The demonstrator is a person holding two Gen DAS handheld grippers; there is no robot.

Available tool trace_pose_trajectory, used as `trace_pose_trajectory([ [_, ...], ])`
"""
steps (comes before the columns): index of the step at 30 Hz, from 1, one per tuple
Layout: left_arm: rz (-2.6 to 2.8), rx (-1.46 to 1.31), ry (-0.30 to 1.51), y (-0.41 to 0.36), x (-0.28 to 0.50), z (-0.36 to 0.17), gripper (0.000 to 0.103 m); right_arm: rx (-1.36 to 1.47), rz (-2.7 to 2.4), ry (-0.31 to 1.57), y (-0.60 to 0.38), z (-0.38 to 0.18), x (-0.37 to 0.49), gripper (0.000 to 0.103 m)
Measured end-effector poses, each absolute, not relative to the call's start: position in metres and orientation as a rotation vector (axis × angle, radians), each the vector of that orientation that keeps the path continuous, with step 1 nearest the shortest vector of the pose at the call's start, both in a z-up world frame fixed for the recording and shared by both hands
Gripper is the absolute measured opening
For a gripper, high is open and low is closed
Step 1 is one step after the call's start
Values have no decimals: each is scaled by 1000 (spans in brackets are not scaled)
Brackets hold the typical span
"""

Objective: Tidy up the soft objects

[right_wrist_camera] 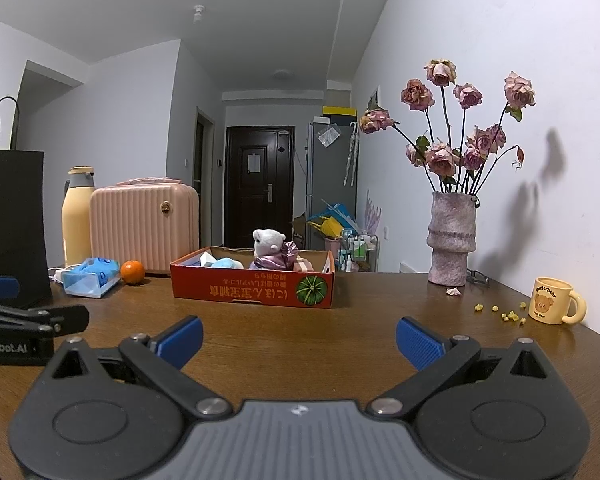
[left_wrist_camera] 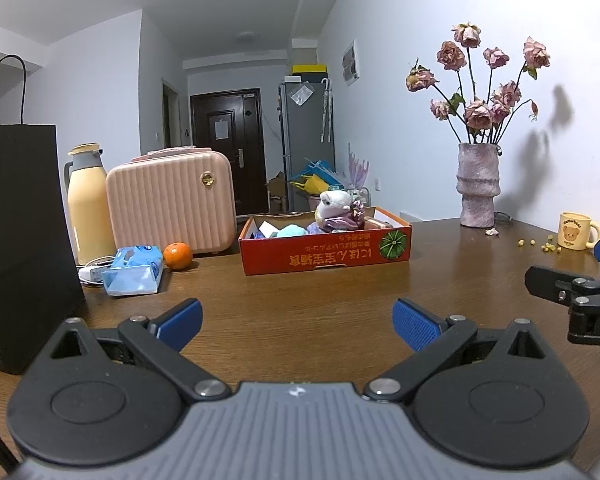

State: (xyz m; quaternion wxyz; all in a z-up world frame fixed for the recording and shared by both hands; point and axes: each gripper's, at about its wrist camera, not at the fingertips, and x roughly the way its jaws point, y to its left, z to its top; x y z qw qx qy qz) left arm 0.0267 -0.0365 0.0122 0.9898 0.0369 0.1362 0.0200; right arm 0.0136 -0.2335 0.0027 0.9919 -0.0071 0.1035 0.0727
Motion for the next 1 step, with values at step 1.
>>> trace_pose_trajectory([
  [1,36,73,274,-36,27,12,103,-14,146,208,-234,3,14,103],
])
